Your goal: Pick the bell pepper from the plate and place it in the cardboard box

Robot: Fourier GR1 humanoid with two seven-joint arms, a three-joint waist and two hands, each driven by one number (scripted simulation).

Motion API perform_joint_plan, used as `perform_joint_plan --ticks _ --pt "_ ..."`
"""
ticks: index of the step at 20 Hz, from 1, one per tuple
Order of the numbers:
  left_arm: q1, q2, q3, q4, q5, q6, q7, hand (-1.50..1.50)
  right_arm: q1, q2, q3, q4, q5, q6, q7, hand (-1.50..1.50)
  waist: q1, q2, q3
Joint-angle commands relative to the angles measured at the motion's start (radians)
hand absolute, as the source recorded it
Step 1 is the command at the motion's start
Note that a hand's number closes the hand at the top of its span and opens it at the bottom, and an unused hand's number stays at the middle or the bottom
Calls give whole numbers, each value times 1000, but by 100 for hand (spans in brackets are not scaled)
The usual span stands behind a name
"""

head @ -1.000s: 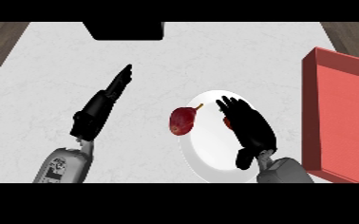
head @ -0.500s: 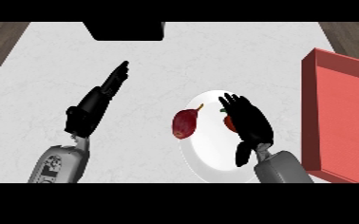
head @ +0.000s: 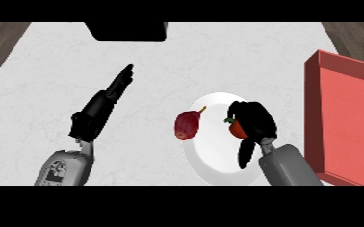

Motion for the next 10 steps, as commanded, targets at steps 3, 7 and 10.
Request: perform_joint_plan --ticks 3,7,10 --pt "4 -17 -5 -23 -4 12 38 0 77 -264 48 -49 -49 -31 -432 150 -17 6 13" --pt "15 -1 9 -7 -4 9 10 0 117 -370 167 -121 -58 -62 -712 150 -26 -3 18" --pt "36 1 12 -2 -5 12 4 0 146 -501 158 -168 -95 -145 -921 150 -47 -4 18"
